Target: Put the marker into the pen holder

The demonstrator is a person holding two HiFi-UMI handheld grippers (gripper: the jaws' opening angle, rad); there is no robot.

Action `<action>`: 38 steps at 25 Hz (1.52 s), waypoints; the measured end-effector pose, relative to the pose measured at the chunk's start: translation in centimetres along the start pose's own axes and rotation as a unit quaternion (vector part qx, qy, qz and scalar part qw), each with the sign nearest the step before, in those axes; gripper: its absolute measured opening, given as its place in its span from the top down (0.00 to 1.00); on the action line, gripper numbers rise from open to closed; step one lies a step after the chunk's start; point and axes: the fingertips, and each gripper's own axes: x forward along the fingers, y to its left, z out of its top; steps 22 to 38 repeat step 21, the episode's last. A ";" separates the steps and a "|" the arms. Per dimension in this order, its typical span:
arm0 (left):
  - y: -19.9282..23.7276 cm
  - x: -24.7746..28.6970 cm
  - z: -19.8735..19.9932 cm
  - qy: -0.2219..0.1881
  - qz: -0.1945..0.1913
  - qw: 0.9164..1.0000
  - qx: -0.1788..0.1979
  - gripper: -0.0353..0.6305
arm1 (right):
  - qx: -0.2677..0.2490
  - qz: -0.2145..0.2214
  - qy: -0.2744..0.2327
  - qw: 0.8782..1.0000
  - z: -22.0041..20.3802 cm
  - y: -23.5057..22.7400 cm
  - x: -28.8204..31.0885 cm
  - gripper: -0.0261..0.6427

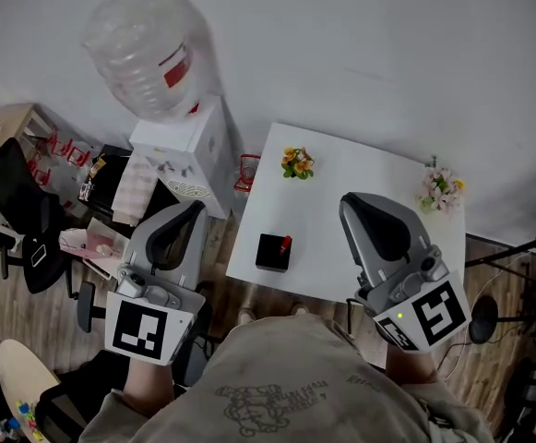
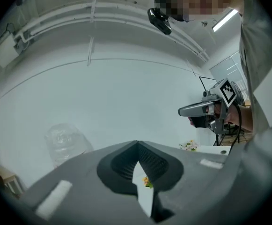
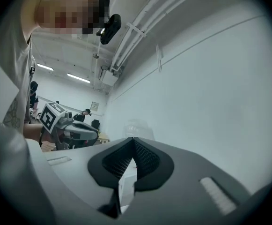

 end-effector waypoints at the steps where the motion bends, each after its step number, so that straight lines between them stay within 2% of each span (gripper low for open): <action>1: 0.1 -0.1 -0.1 -0.002 0.007 1.000 0.000 0.95 | 0.003 -0.001 0.006 1.000 -0.5 -0.1 -0.1 0.92; 4: 0.0 -0.2 -1.0 0.000 0.015 1.000 -0.006 0.95 | 0.015 -0.004 0.030 0.999 -2.7 -0.2 -0.4 0.92; 15: -2.1 0.8 -6.6 0.037 -0.004 0.999 -0.030 0.95 | 0.035 0.004 0.101 0.994 -8.6 -0.5 0.0 0.92; 21: -2.4 1.2 -6.3 0.037 -0.013 0.999 -0.019 0.95 | 0.040 0.010 0.112 0.993 -9.4 -0.5 0.3 0.92; 38: -2.4 1.2 -6.3 0.037 -0.013 0.999 -0.019 0.95 | 0.040 0.010 0.112 0.993 -9.4 -0.5 0.3 0.92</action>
